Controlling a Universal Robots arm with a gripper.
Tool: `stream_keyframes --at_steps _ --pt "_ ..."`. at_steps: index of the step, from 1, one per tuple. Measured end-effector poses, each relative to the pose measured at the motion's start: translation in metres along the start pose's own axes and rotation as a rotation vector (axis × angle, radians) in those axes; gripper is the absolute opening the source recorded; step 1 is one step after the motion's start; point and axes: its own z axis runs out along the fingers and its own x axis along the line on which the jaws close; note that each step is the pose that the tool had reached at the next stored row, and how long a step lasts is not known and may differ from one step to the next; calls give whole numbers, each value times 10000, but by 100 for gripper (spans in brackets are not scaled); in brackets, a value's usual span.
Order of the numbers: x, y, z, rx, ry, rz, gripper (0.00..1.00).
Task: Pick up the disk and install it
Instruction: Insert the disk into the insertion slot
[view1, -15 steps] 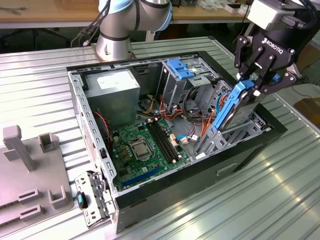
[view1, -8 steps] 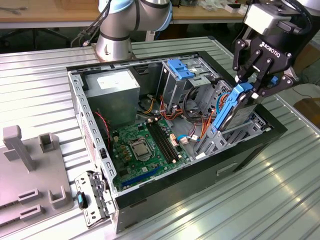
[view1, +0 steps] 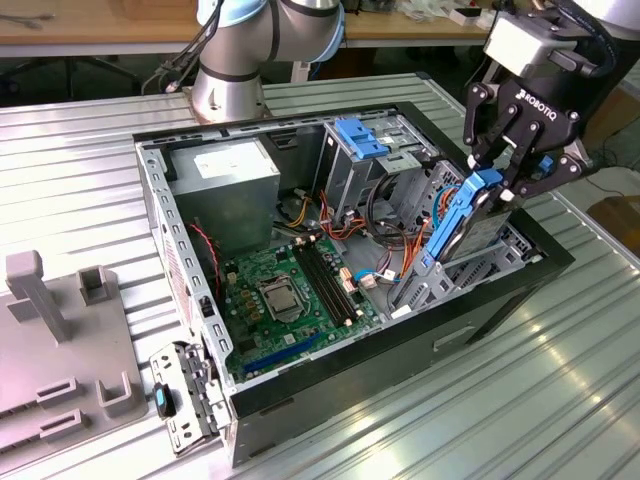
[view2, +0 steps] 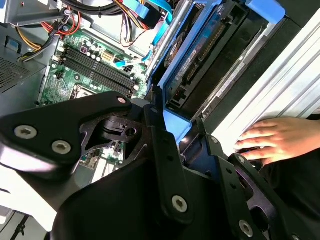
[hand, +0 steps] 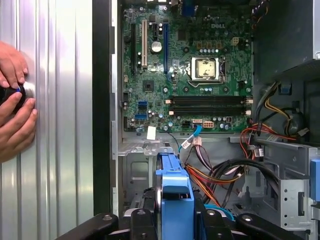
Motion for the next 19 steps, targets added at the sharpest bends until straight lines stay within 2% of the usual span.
stream_keyframes --at_steps 1,19 --pt "-1 0 50 0 -4 6 37" --pt "-3 0 215 0 -11 31 37"
